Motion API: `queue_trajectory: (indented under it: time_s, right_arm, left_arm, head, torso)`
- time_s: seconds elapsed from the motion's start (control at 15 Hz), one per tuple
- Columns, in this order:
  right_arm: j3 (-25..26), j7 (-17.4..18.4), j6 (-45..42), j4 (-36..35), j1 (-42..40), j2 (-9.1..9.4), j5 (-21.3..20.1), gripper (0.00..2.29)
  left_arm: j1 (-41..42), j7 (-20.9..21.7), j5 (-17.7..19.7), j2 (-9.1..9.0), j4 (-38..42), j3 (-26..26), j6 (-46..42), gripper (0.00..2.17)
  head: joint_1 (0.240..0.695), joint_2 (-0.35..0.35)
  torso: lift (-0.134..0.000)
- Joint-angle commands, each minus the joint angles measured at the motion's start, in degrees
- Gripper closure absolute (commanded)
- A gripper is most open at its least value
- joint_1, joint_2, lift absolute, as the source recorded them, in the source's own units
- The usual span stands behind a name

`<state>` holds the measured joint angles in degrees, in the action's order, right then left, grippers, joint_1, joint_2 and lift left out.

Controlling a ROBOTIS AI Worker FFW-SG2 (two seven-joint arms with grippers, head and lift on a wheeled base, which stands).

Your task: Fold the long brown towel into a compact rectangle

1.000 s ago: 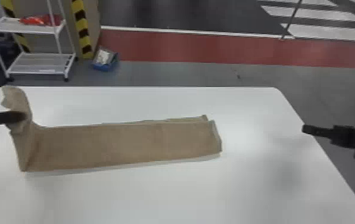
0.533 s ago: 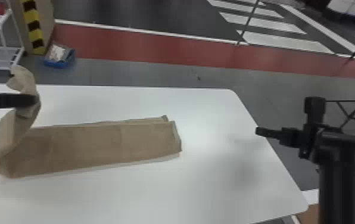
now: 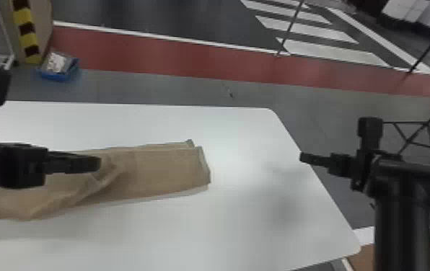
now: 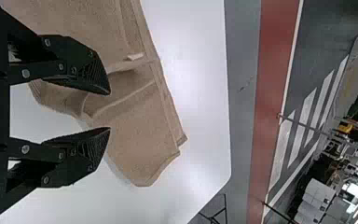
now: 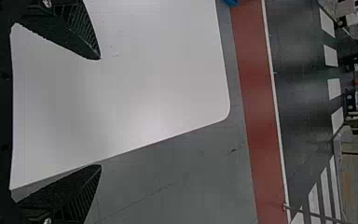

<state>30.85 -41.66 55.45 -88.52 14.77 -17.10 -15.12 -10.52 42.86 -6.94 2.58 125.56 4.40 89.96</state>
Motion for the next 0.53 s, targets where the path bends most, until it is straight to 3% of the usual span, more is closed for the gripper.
queue_trajectory:
  time_s: [0.0, 0.27, 0.4, 0.47]
  right_arm:
    - [-0.79, 0.00, 0.94, -2.10, 0.26, 0.93, 0.00, 0.04]
    - [-5.01, -0.53, 9.03, -13.26, -1.68, 4.09, 2.90, 0.04]
    - [-8.17, -0.97, 14.65, -18.44, -3.26, 6.38, 6.15, 0.04]
    - [-10.99, -1.50, 16.23, -20.82, -3.96, 7.87, 6.50, 0.04]
  left_arm:
    - [0.41, -1.28, -0.10, -2.73, -0.32, 2.27, 0.07, 0.07]
    - [1.91, -1.72, -0.10, -2.73, -0.58, 1.92, 0.07, 0.07]
    - [4.54, -1.37, 0.17, -2.73, -0.40, -3.44, -5.10, 0.07]
    - [5.51, -1.46, 0.61, -1.61, -0.40, -6.34, -7.38, 0.07]
  head:
    - [0.695, -0.350]
    - [0.695, -0.350]
    - [0.695, -0.350]
    - [0.695, -0.350]
  torso:
    - [-0.123]
    - [-0.123]
    - [-0.123]
    - [-0.123]
